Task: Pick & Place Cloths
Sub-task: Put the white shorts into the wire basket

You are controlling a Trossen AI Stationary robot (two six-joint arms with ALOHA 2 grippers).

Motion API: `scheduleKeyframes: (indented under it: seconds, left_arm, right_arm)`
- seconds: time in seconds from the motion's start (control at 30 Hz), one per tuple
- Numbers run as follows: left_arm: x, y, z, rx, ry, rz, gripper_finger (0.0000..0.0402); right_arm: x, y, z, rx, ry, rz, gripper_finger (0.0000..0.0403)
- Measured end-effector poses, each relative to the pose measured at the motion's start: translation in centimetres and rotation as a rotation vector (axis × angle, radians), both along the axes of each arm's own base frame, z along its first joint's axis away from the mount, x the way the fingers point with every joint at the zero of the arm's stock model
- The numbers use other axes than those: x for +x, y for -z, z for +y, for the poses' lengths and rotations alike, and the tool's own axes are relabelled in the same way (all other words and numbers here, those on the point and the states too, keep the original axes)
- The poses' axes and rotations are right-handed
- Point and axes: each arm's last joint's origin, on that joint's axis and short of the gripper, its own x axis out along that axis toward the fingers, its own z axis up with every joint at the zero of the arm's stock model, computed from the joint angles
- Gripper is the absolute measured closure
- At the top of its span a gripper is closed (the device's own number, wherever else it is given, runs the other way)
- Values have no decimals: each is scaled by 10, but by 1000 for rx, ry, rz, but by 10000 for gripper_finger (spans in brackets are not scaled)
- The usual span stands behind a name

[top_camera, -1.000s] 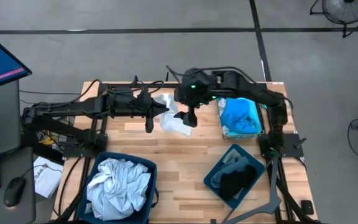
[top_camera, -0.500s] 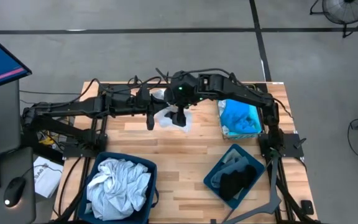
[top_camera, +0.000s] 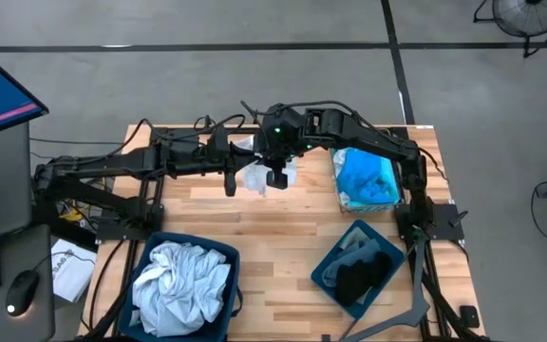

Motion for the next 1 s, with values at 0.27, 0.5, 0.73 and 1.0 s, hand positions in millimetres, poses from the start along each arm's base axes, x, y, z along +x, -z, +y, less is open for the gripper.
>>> scheduleKeyframes:
  seconds: [0.27, 0.5, 0.73, 1.0]
  left_arm:
    - [0, -1, -1, 15, 45, -2, 354]
    - [0, 1, -3, -21, 85, 5, 276]
    - [0, 1, -2, -69, 64, -7, 251]
    - [1, 1, -5, -80, 73, -6, 262]
  right_arm:
    - [-34, -16, -4, -79, 58, 105, 394]
    - [-98, -43, -22, -169, 283, 248, 394]
    - [-166, -66, -41, -139, 552, 213, 394]
    - [-242, -16, -43, -54, 839, 274, 394]
